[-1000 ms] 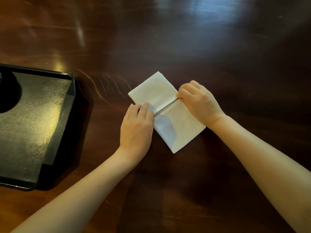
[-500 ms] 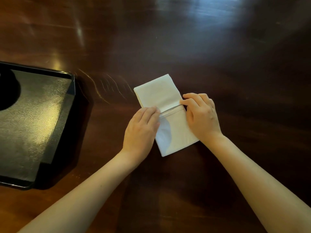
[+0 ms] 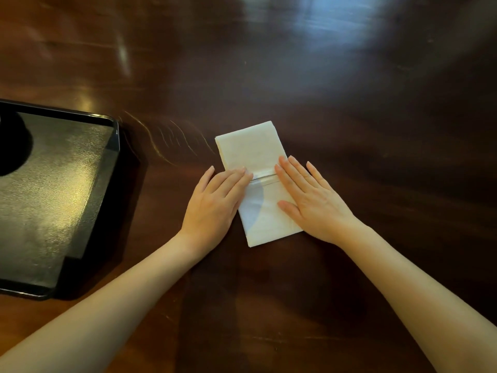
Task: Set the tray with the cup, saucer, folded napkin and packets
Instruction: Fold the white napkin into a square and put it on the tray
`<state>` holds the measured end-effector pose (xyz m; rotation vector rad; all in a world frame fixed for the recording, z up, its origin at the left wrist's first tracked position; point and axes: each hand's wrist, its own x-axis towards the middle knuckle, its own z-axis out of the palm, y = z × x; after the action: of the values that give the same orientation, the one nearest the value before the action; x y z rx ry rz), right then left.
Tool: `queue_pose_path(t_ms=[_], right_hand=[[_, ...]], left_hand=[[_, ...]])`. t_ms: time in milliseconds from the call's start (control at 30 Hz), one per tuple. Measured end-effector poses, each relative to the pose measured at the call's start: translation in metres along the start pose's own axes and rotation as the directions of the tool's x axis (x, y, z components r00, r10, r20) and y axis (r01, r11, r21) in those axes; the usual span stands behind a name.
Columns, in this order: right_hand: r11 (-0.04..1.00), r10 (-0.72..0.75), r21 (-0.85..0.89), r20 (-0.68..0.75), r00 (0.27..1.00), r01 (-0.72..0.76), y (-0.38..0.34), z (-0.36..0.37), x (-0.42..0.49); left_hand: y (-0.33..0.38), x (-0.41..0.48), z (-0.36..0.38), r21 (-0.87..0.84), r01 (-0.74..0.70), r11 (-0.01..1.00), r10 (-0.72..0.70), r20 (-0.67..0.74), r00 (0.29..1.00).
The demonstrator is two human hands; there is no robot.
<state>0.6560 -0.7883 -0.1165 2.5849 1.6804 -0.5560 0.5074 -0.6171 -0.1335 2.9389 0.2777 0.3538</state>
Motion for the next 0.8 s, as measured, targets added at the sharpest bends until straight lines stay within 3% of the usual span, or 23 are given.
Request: queue_pose_path(t_ms=[133, 267, 433, 500, 633, 800], right_hand=[[0.996, -0.089, 0.017, -0.037, 0.995, 0.090, -0.004, -0.007, -0.022], [0.960, -0.248, -0.158, -0.091, 0.965, 0.231, -0.011, -0.014, -0.043], [0.952, -0.256, -0.235, -0.252, 0.933, 0.197, -0.027, 0.006, -0.052], [0.963, -0.245, -0.186, -0.309, 0.919, 0.194, -0.028, 0.009, -0.051], [0.971, -0.161, 0.101, -0.396, 0.904, 0.218, -0.015, 0.001, -0.041], [0.974, -0.168, 0.109, -0.234, 0.958, 0.198, 0.007, -0.010, -0.026]], left_hand=[[-0.003, 0.003, -0.004, -0.027, -0.010, 1.000, 0.011, 0.039, 0.999], [-0.004, 0.005, -0.008, -0.094, -0.007, 0.996, 0.009, 0.028, 1.000], [-0.005, 0.011, -0.009, -0.153, 0.029, 0.988, -0.022, 0.049, 0.999], [-0.004, 0.015, -0.011, -0.194, 0.062, 0.979, -0.055, 0.044, 0.998], [-0.009, 0.018, -0.011, -0.219, 0.080, 0.973, -0.071, 0.048, 0.996], [-0.013, 0.022, -0.013, -0.253, 0.070, 0.965, -0.052, 0.075, 0.996]])
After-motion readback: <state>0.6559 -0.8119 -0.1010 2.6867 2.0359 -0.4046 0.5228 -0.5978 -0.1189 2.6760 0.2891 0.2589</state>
